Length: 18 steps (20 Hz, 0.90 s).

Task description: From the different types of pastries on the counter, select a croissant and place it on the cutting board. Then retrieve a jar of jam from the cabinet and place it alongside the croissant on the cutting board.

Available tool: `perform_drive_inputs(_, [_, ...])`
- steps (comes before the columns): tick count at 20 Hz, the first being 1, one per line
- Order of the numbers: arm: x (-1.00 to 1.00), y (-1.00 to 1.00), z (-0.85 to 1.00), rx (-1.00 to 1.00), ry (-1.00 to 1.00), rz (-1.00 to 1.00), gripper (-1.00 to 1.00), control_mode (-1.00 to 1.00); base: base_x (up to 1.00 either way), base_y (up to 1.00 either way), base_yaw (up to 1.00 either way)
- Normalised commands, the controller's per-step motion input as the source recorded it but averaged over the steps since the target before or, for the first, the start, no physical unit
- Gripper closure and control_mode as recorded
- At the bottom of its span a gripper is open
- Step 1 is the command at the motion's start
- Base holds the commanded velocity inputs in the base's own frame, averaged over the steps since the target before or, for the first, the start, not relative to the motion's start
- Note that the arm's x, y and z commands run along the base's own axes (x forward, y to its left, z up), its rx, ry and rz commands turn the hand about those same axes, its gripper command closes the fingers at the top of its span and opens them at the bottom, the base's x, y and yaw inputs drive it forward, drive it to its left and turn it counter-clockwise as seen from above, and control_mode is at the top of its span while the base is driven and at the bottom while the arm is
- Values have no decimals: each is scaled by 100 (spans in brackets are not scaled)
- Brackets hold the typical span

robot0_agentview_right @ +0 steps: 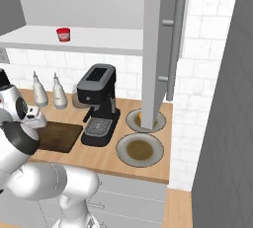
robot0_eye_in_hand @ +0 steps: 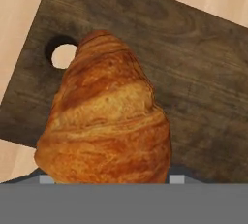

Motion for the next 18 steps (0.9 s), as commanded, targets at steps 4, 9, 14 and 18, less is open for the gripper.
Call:
perform_drive_inputs(4, [37,8,-42,0,0,0,100,-100,0,0,0])
perform_drive_inputs(9, [21,6,-42,0,0,0,100,-100,0,0,0])
perform_drive_inputs(14, [8,19,-33,-1,0,0,-100,-100,0,0,0])
perform_drive_inputs(18, [1,-2,-4,0,0,0,-100,-100,0,0,0])
